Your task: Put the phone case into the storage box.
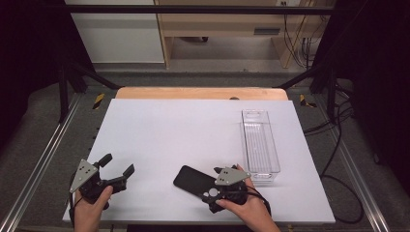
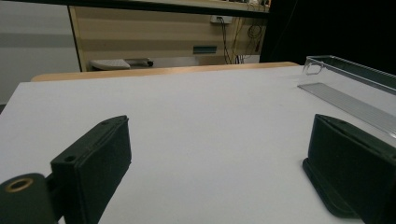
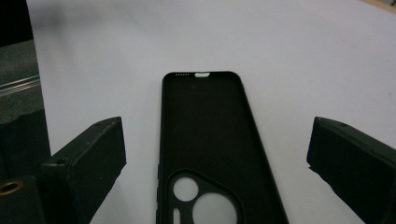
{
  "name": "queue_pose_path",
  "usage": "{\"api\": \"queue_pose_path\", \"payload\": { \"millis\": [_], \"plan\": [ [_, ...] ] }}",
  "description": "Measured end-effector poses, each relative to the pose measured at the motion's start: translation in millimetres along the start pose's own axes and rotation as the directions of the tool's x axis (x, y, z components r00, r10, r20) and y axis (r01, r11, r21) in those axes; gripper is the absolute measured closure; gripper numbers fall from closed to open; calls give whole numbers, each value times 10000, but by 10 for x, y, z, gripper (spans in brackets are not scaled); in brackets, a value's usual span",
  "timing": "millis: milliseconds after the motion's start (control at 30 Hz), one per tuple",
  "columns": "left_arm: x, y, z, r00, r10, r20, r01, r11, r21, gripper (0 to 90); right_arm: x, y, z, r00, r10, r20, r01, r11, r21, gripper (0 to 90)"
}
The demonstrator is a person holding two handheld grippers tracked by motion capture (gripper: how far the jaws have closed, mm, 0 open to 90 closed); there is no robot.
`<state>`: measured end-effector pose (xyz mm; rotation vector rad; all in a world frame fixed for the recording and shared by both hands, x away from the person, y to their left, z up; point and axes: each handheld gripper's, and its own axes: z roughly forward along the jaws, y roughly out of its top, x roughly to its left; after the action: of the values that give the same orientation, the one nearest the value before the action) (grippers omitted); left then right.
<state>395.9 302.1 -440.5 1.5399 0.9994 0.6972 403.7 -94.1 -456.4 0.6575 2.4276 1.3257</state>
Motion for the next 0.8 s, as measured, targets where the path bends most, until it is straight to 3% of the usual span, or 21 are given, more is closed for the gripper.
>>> {"api": "queue_pose_path", "payload": {
  "millis": [167, 300, 433, 800],
  "plan": [
    [-36, 3, 12, 9994, 360, -4, -360, 9993, 85, 62, 6, -51, 60, 10000, -40, -75, 44, 9986, 526, 48],
    [-31, 5, 14, 9993, 362, 73, -363, 9993, 61, 63, -6, -98, 120, 9995, 216, -246, -191, 9951, 966, 49],
    [-42, 3, 24, 9990, 430, 103, -431, 9990, 114, 63, -21, -133, 167, 9997, 246, -35, -239, 9893, 1439, 54],
    [-65, 1, 37, 9982, 566, 187, -569, 9982, 185, 63, -78, -202, 204, 9987, 474, -163, -436, 9823, 1824, 54]
  ]
}}
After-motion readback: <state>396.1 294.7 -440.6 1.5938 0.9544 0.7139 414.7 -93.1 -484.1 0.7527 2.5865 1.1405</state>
